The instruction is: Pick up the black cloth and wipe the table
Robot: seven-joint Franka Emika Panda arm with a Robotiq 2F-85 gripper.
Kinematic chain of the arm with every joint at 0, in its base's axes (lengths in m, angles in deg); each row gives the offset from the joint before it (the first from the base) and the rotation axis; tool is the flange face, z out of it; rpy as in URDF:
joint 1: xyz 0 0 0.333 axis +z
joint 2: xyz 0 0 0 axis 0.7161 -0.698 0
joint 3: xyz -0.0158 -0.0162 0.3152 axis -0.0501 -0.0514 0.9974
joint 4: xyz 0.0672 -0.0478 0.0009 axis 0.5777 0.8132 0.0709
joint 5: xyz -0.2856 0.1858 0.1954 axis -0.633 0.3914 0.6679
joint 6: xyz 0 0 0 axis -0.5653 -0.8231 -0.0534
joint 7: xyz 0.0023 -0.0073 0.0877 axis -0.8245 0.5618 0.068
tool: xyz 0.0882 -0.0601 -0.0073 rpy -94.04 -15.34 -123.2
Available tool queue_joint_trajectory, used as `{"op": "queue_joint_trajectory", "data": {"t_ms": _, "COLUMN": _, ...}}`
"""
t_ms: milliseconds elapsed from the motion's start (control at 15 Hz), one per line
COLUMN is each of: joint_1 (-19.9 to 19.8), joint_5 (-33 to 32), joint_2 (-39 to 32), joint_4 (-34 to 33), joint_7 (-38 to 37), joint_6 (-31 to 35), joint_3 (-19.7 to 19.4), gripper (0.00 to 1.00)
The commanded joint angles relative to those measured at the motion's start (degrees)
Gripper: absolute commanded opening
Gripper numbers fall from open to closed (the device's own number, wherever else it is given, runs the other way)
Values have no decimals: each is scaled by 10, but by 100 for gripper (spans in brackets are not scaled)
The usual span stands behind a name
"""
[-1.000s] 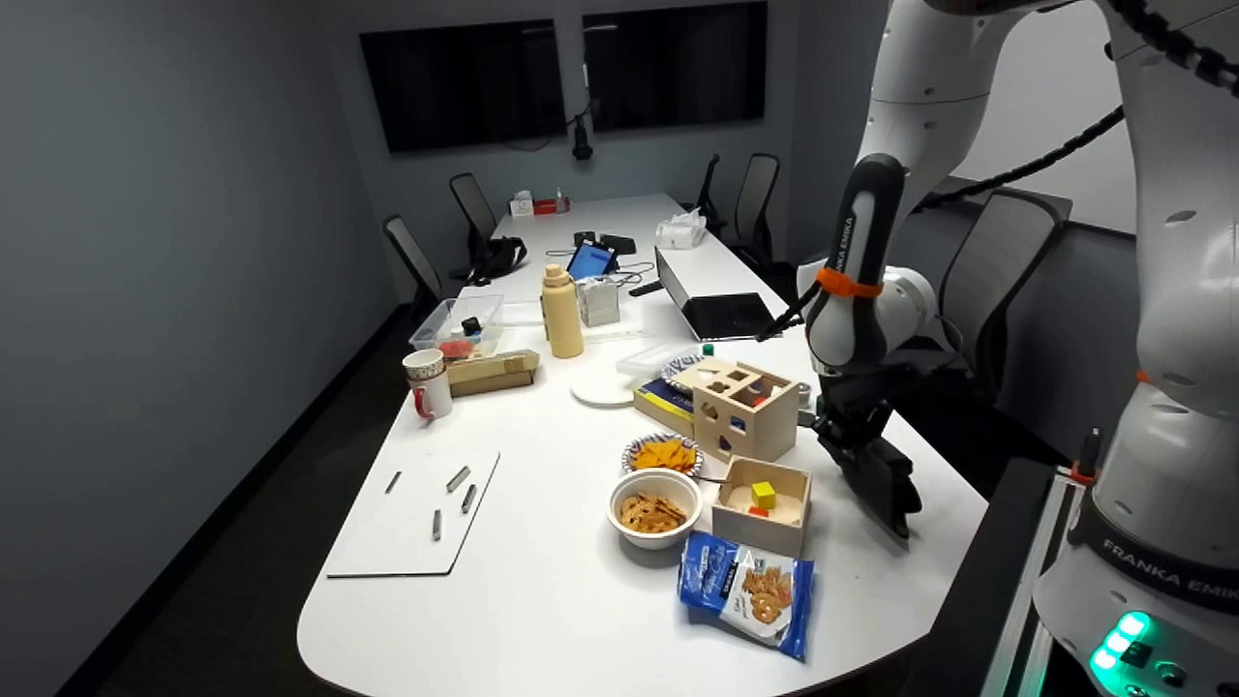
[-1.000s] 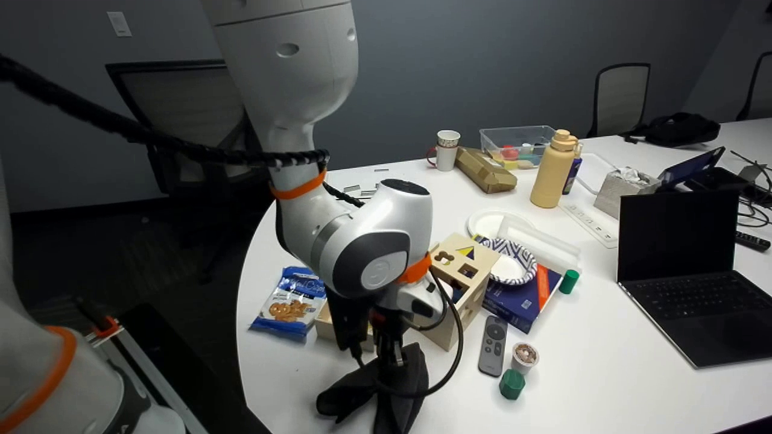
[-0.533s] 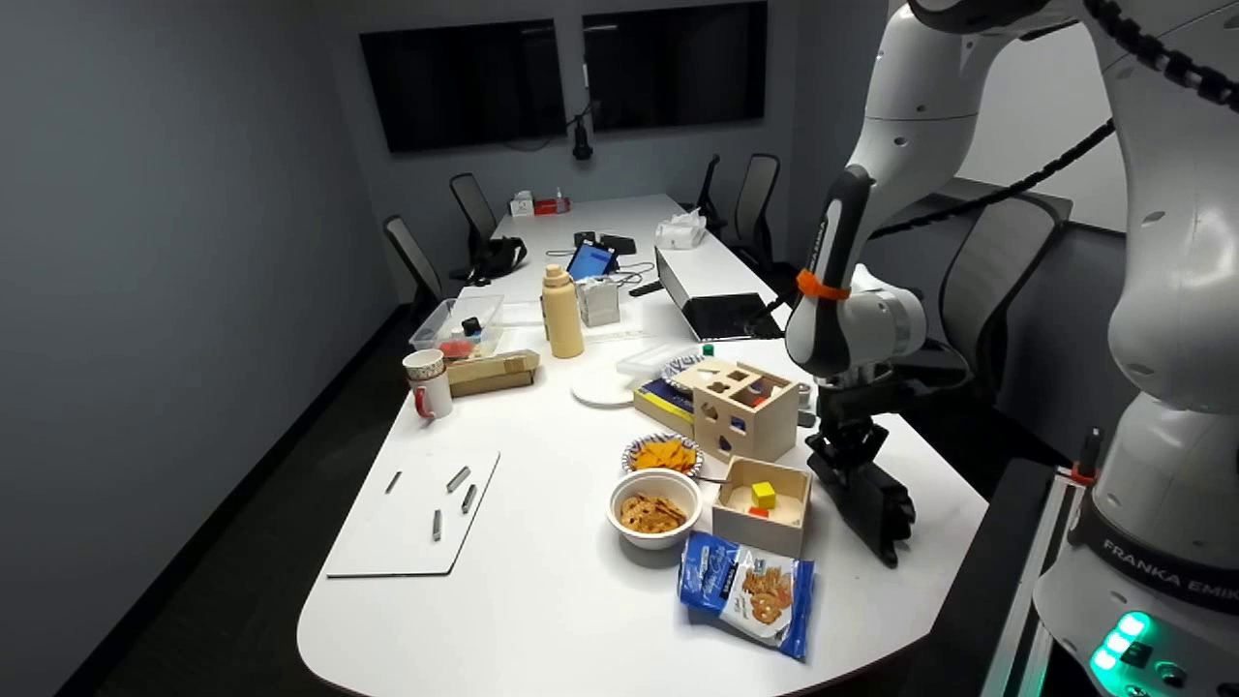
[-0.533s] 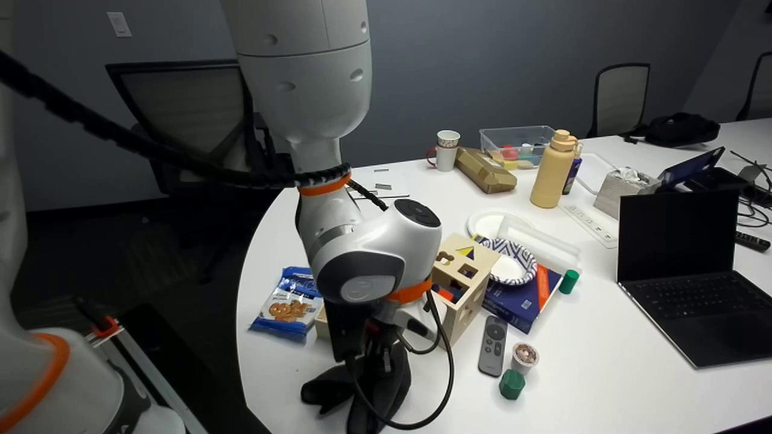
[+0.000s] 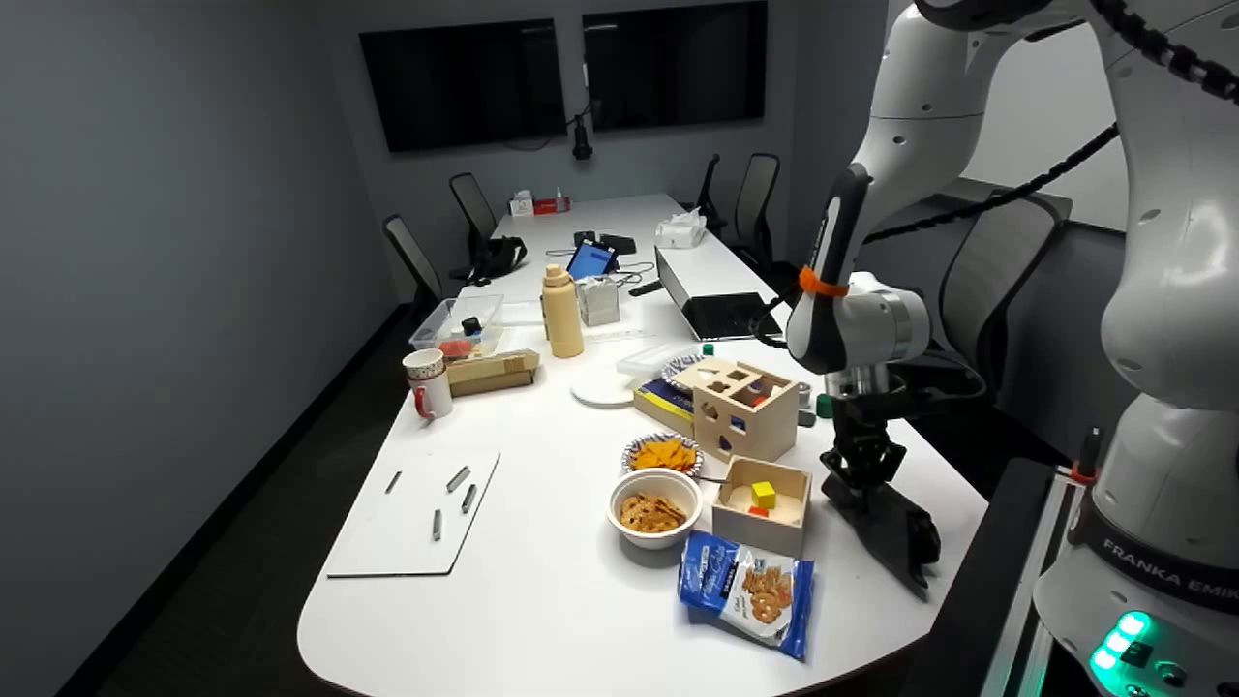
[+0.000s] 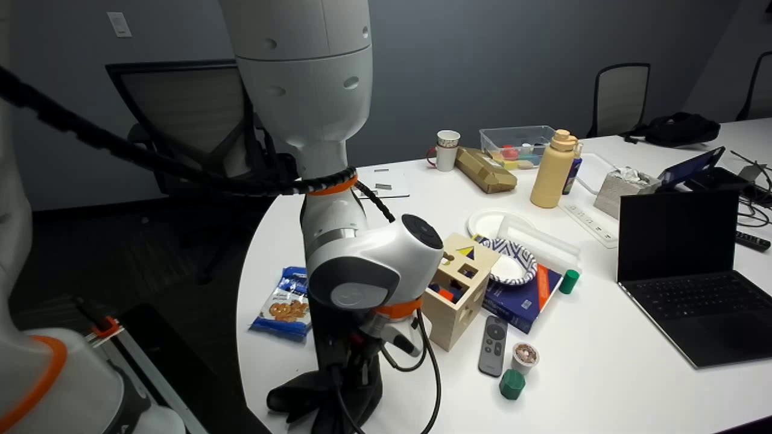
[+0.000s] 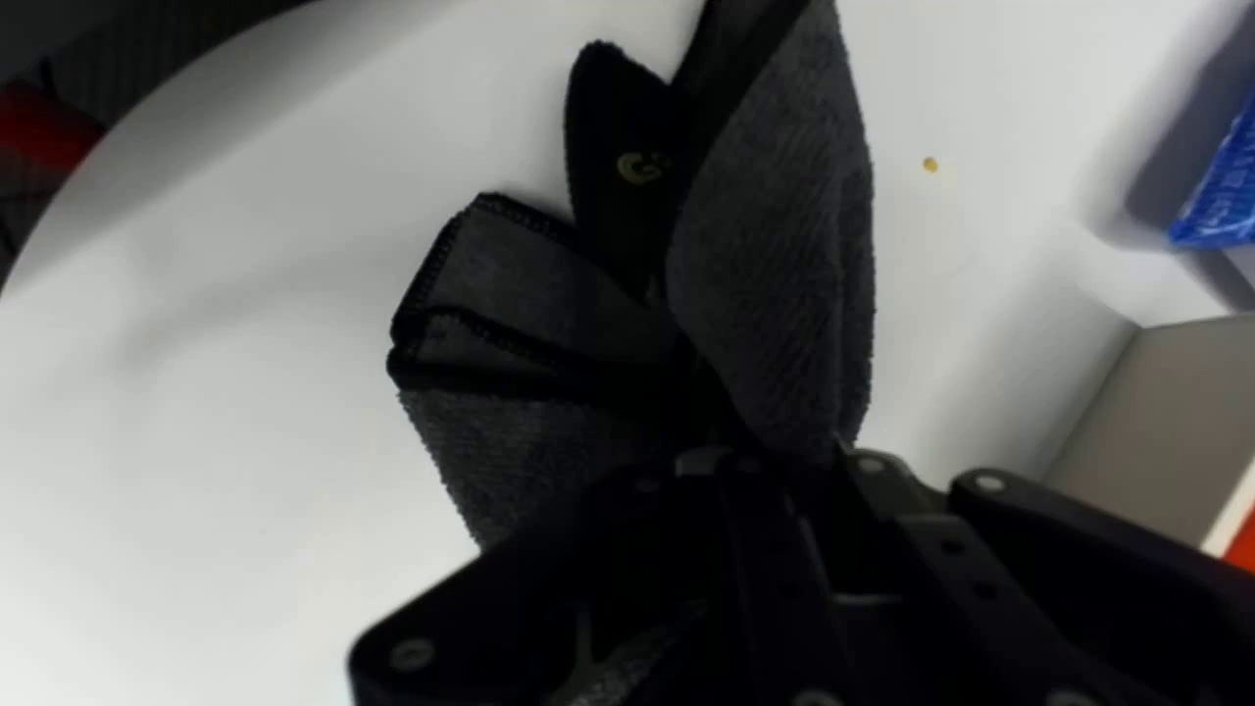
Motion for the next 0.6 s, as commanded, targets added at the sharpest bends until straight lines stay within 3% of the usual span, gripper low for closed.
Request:
{"op": "queue_joint_trajectory", "data": {"t_ms": 0, "joint_1": 30, "joint_5": -8, "joint_2": 14, "joint_4": 19, "joint_7": -13, "joint_6": -9, "joint_3": -52, "gripper": 2}}
{"op": "queue_joint_trajectory", "data": {"t_ms": 200, "joint_1": 32, "joint_5": -14, "joint_2": 1, "joint_4": 11, "joint_7": -11, "joint_6": 8, "joint_3": -89, "gripper": 2}}
{"op": "queue_joint_trajectory", "data": {"t_ms": 533, "joint_1": -21, "joint_5": 21, "joint_2": -36, "joint_4": -40, "joint_7": 26, "joint_6": 15, "joint_3": -82, "gripper": 2}}
